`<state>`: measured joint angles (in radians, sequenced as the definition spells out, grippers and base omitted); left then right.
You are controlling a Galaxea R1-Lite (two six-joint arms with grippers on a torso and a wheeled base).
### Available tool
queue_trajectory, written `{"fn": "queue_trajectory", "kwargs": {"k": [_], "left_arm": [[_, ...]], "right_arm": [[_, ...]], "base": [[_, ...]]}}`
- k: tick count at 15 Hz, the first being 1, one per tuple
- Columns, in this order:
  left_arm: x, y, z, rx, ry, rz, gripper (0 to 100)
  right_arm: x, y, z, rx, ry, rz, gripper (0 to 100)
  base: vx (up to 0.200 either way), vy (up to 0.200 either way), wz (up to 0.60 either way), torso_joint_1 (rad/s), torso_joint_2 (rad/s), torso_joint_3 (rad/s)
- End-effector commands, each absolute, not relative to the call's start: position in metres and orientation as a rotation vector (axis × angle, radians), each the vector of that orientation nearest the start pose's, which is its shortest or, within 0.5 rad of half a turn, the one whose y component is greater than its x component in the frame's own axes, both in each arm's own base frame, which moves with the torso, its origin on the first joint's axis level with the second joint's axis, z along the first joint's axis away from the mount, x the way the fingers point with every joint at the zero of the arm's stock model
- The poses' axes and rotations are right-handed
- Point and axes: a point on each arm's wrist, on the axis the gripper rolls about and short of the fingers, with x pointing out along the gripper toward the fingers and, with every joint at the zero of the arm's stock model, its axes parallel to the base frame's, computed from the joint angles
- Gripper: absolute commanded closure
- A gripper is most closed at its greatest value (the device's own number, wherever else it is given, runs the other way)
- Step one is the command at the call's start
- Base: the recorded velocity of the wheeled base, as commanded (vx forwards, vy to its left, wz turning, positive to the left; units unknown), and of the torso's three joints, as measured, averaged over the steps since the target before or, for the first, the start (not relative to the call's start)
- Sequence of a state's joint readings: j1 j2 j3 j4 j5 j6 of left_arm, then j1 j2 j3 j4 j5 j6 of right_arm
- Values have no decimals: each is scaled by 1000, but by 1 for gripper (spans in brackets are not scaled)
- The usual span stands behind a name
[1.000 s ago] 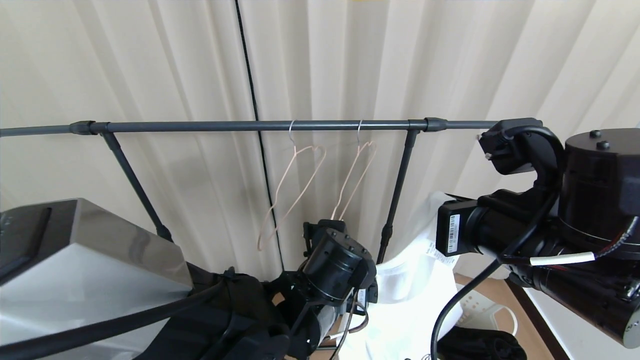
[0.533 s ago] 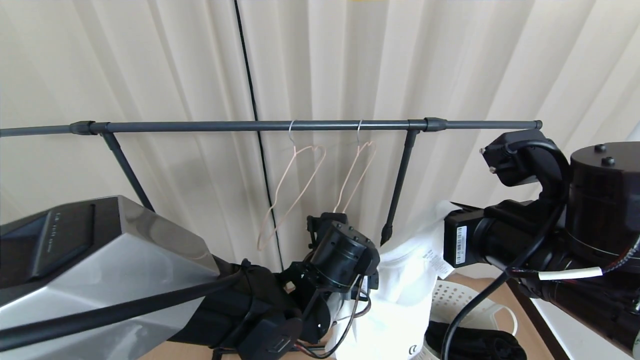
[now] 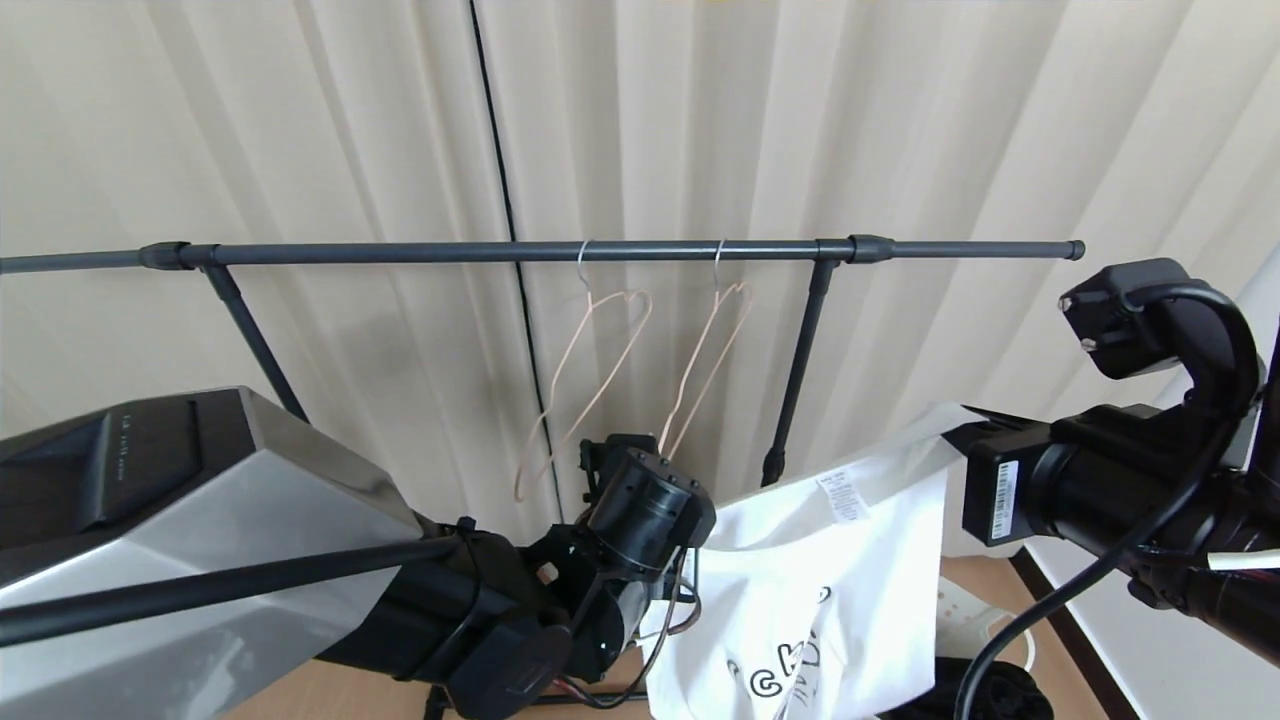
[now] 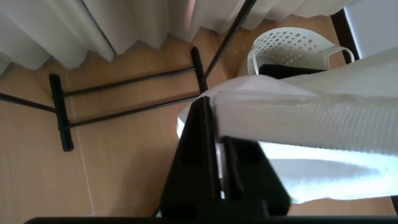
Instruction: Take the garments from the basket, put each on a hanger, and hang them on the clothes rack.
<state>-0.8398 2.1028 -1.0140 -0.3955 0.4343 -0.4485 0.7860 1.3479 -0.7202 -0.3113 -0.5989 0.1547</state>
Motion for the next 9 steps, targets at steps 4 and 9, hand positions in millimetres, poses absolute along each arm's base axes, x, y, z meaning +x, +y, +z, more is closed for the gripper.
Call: {"fn": "queue_trajectory", "kwargs": {"k": [4,9], "left_arm": [[231,-244,125,-66,551,-280,100],[216,-227,168,-119,448,-310,100]], "right_arm": [[169,130,219,-70,259,106,100],[177,137,205,-185,305,111,100]], "base": [[0,0,0,0,0,0],[0,0,0,0,0,0]]}}
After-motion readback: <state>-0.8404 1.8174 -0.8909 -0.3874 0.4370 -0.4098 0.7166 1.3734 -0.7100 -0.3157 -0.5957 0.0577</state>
